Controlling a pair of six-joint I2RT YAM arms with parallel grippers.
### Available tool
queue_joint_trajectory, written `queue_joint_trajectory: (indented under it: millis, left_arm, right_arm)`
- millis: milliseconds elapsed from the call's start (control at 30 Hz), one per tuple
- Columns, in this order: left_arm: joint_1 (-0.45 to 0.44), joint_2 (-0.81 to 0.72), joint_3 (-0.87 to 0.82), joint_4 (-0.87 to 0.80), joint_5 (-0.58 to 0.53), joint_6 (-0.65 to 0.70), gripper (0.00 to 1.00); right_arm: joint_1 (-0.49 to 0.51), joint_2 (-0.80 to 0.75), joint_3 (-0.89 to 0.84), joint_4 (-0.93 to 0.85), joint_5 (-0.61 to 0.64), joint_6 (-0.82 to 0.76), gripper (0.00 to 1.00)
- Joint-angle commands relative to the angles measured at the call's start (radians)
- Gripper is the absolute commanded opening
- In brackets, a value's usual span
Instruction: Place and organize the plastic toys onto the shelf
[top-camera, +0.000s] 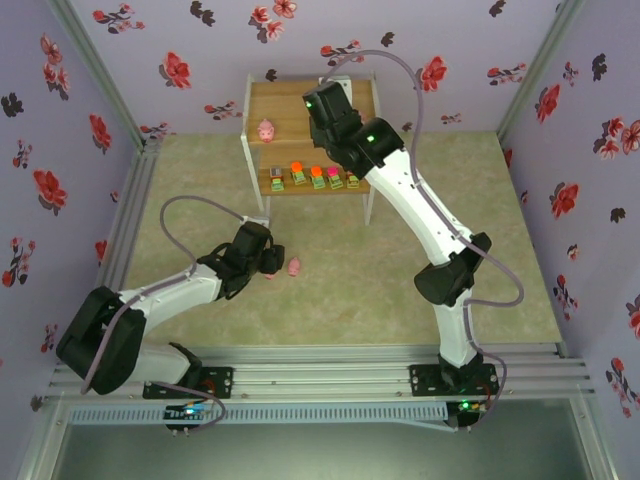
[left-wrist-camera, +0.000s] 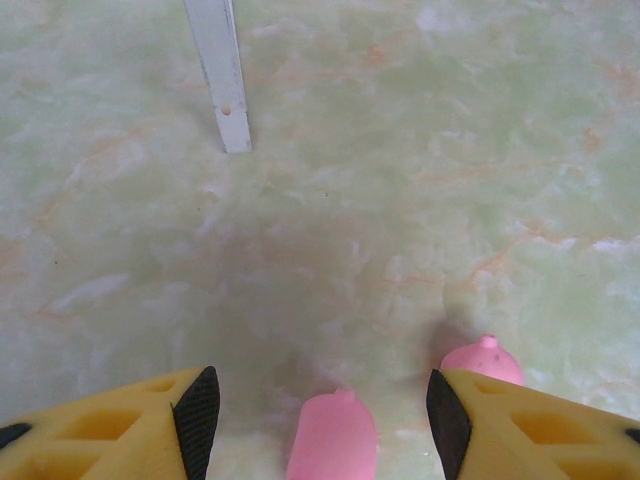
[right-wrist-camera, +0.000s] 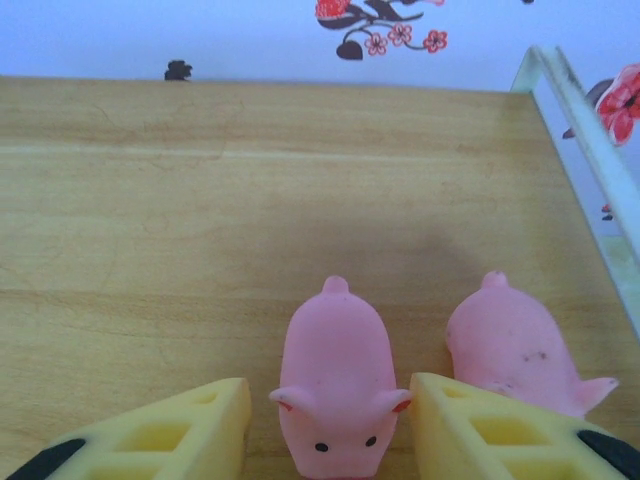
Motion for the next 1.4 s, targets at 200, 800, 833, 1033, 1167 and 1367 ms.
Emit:
queue_joint_trajectory:
  millis: [200, 800, 833, 1033, 1167, 1367]
  left_arm:
    - [0.007, 0.004, 0.026, 0.008, 0.006, 0.018, 0.61]
    - [0.008, -0.023, 0.02, 0.0, -0.014, 0.017, 0.61]
    - [0.009, -0.028, 0.019, 0.0, -0.019, 0.017, 0.61]
    - [0.01, -0.054, 0.011, -0.004, -0.028, 0.017, 0.61]
    - [0.011, -0.07, 0.004, -0.004, -0.036, 0.014, 0.61]
    - [0.014, -0.12, -0.014, -0.001, -0.038, 0.014, 0.61]
  right_arm:
    - [0.028, -0.076, 0.063, -0.023, 0.027, -0.044, 0.34]
    - [0.24, -0.309, -0.271, 0.097, 0.182, -0.067, 0.39]
    - [0.248, -0.324, -0.3, 0.102, 0.188, -0.062, 0.4]
    - [0.293, -0.406, -0.488, 0.143, 0.197, -0.019, 0.44]
    - [0.329, -0.457, -0.602, 0.164, 0.234, 0.011, 0.47]
    - [0.354, -0.514, -0.746, 0.18, 0.24, 0.086, 0.5]
